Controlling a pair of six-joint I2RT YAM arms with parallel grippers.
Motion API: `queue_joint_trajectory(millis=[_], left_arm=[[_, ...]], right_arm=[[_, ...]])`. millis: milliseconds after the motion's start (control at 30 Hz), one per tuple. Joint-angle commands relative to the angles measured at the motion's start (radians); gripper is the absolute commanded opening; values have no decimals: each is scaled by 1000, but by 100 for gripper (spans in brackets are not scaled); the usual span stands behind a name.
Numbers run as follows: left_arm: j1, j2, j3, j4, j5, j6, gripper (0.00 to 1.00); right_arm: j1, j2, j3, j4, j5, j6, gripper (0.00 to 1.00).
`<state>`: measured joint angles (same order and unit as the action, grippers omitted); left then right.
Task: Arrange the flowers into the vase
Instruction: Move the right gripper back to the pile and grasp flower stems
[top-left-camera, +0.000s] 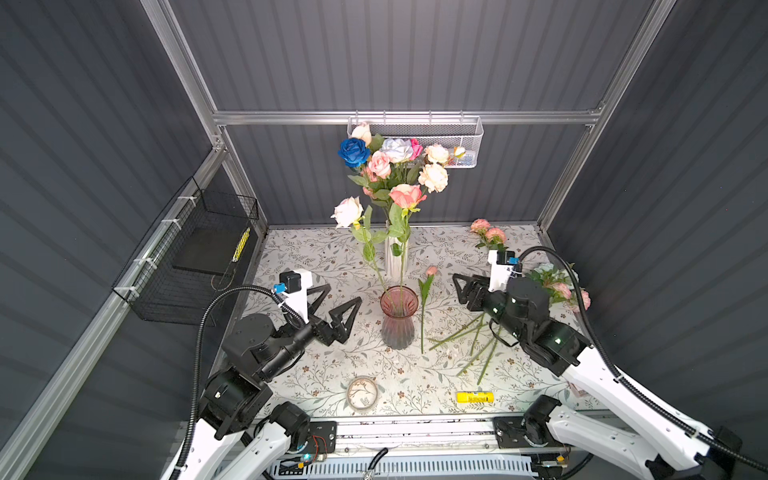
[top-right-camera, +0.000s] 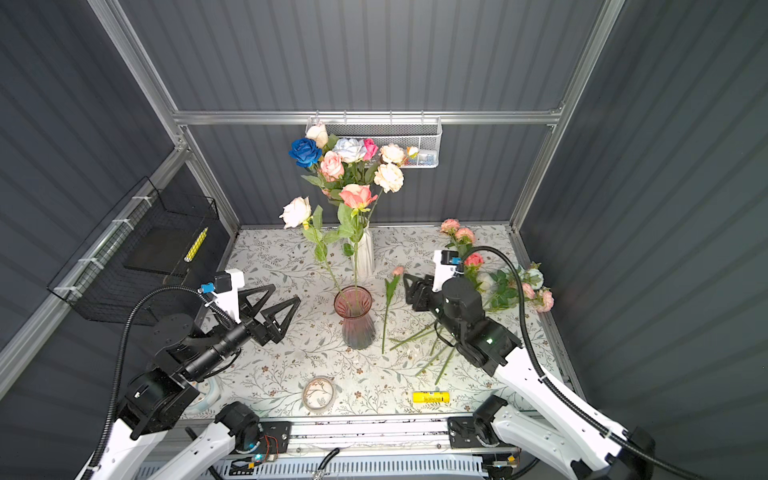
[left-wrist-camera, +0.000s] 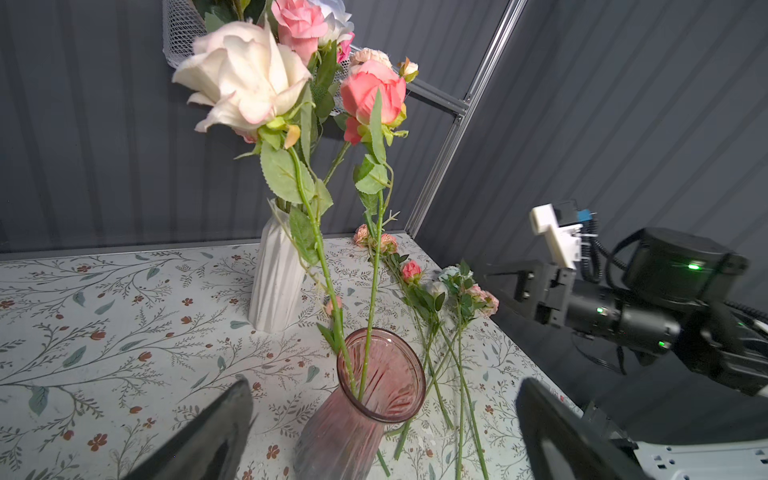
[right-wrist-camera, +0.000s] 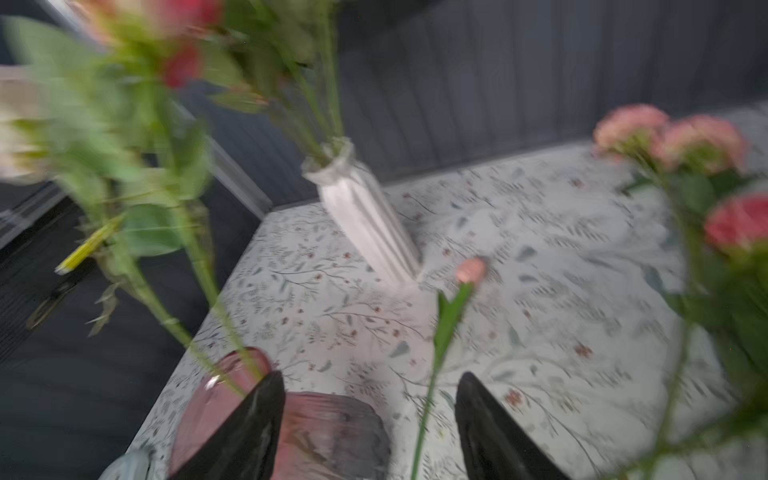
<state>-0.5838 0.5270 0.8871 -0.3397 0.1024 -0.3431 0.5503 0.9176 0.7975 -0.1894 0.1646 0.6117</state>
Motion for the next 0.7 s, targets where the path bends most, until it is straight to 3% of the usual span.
queue_joint_trajectory(millis=[0,333,667], left_arm=[[-6,-15,-4,8,6,11,100],[-6,-42,-58,19,3,-2,100],[-6,-53,-46,-5,19,4,100]], right_arm=[[-152,3,-64,-243,-67,202,65],[-460,187,-141,-206,-115,172,50],[-575,488,-57,-101,-1,126,39]])
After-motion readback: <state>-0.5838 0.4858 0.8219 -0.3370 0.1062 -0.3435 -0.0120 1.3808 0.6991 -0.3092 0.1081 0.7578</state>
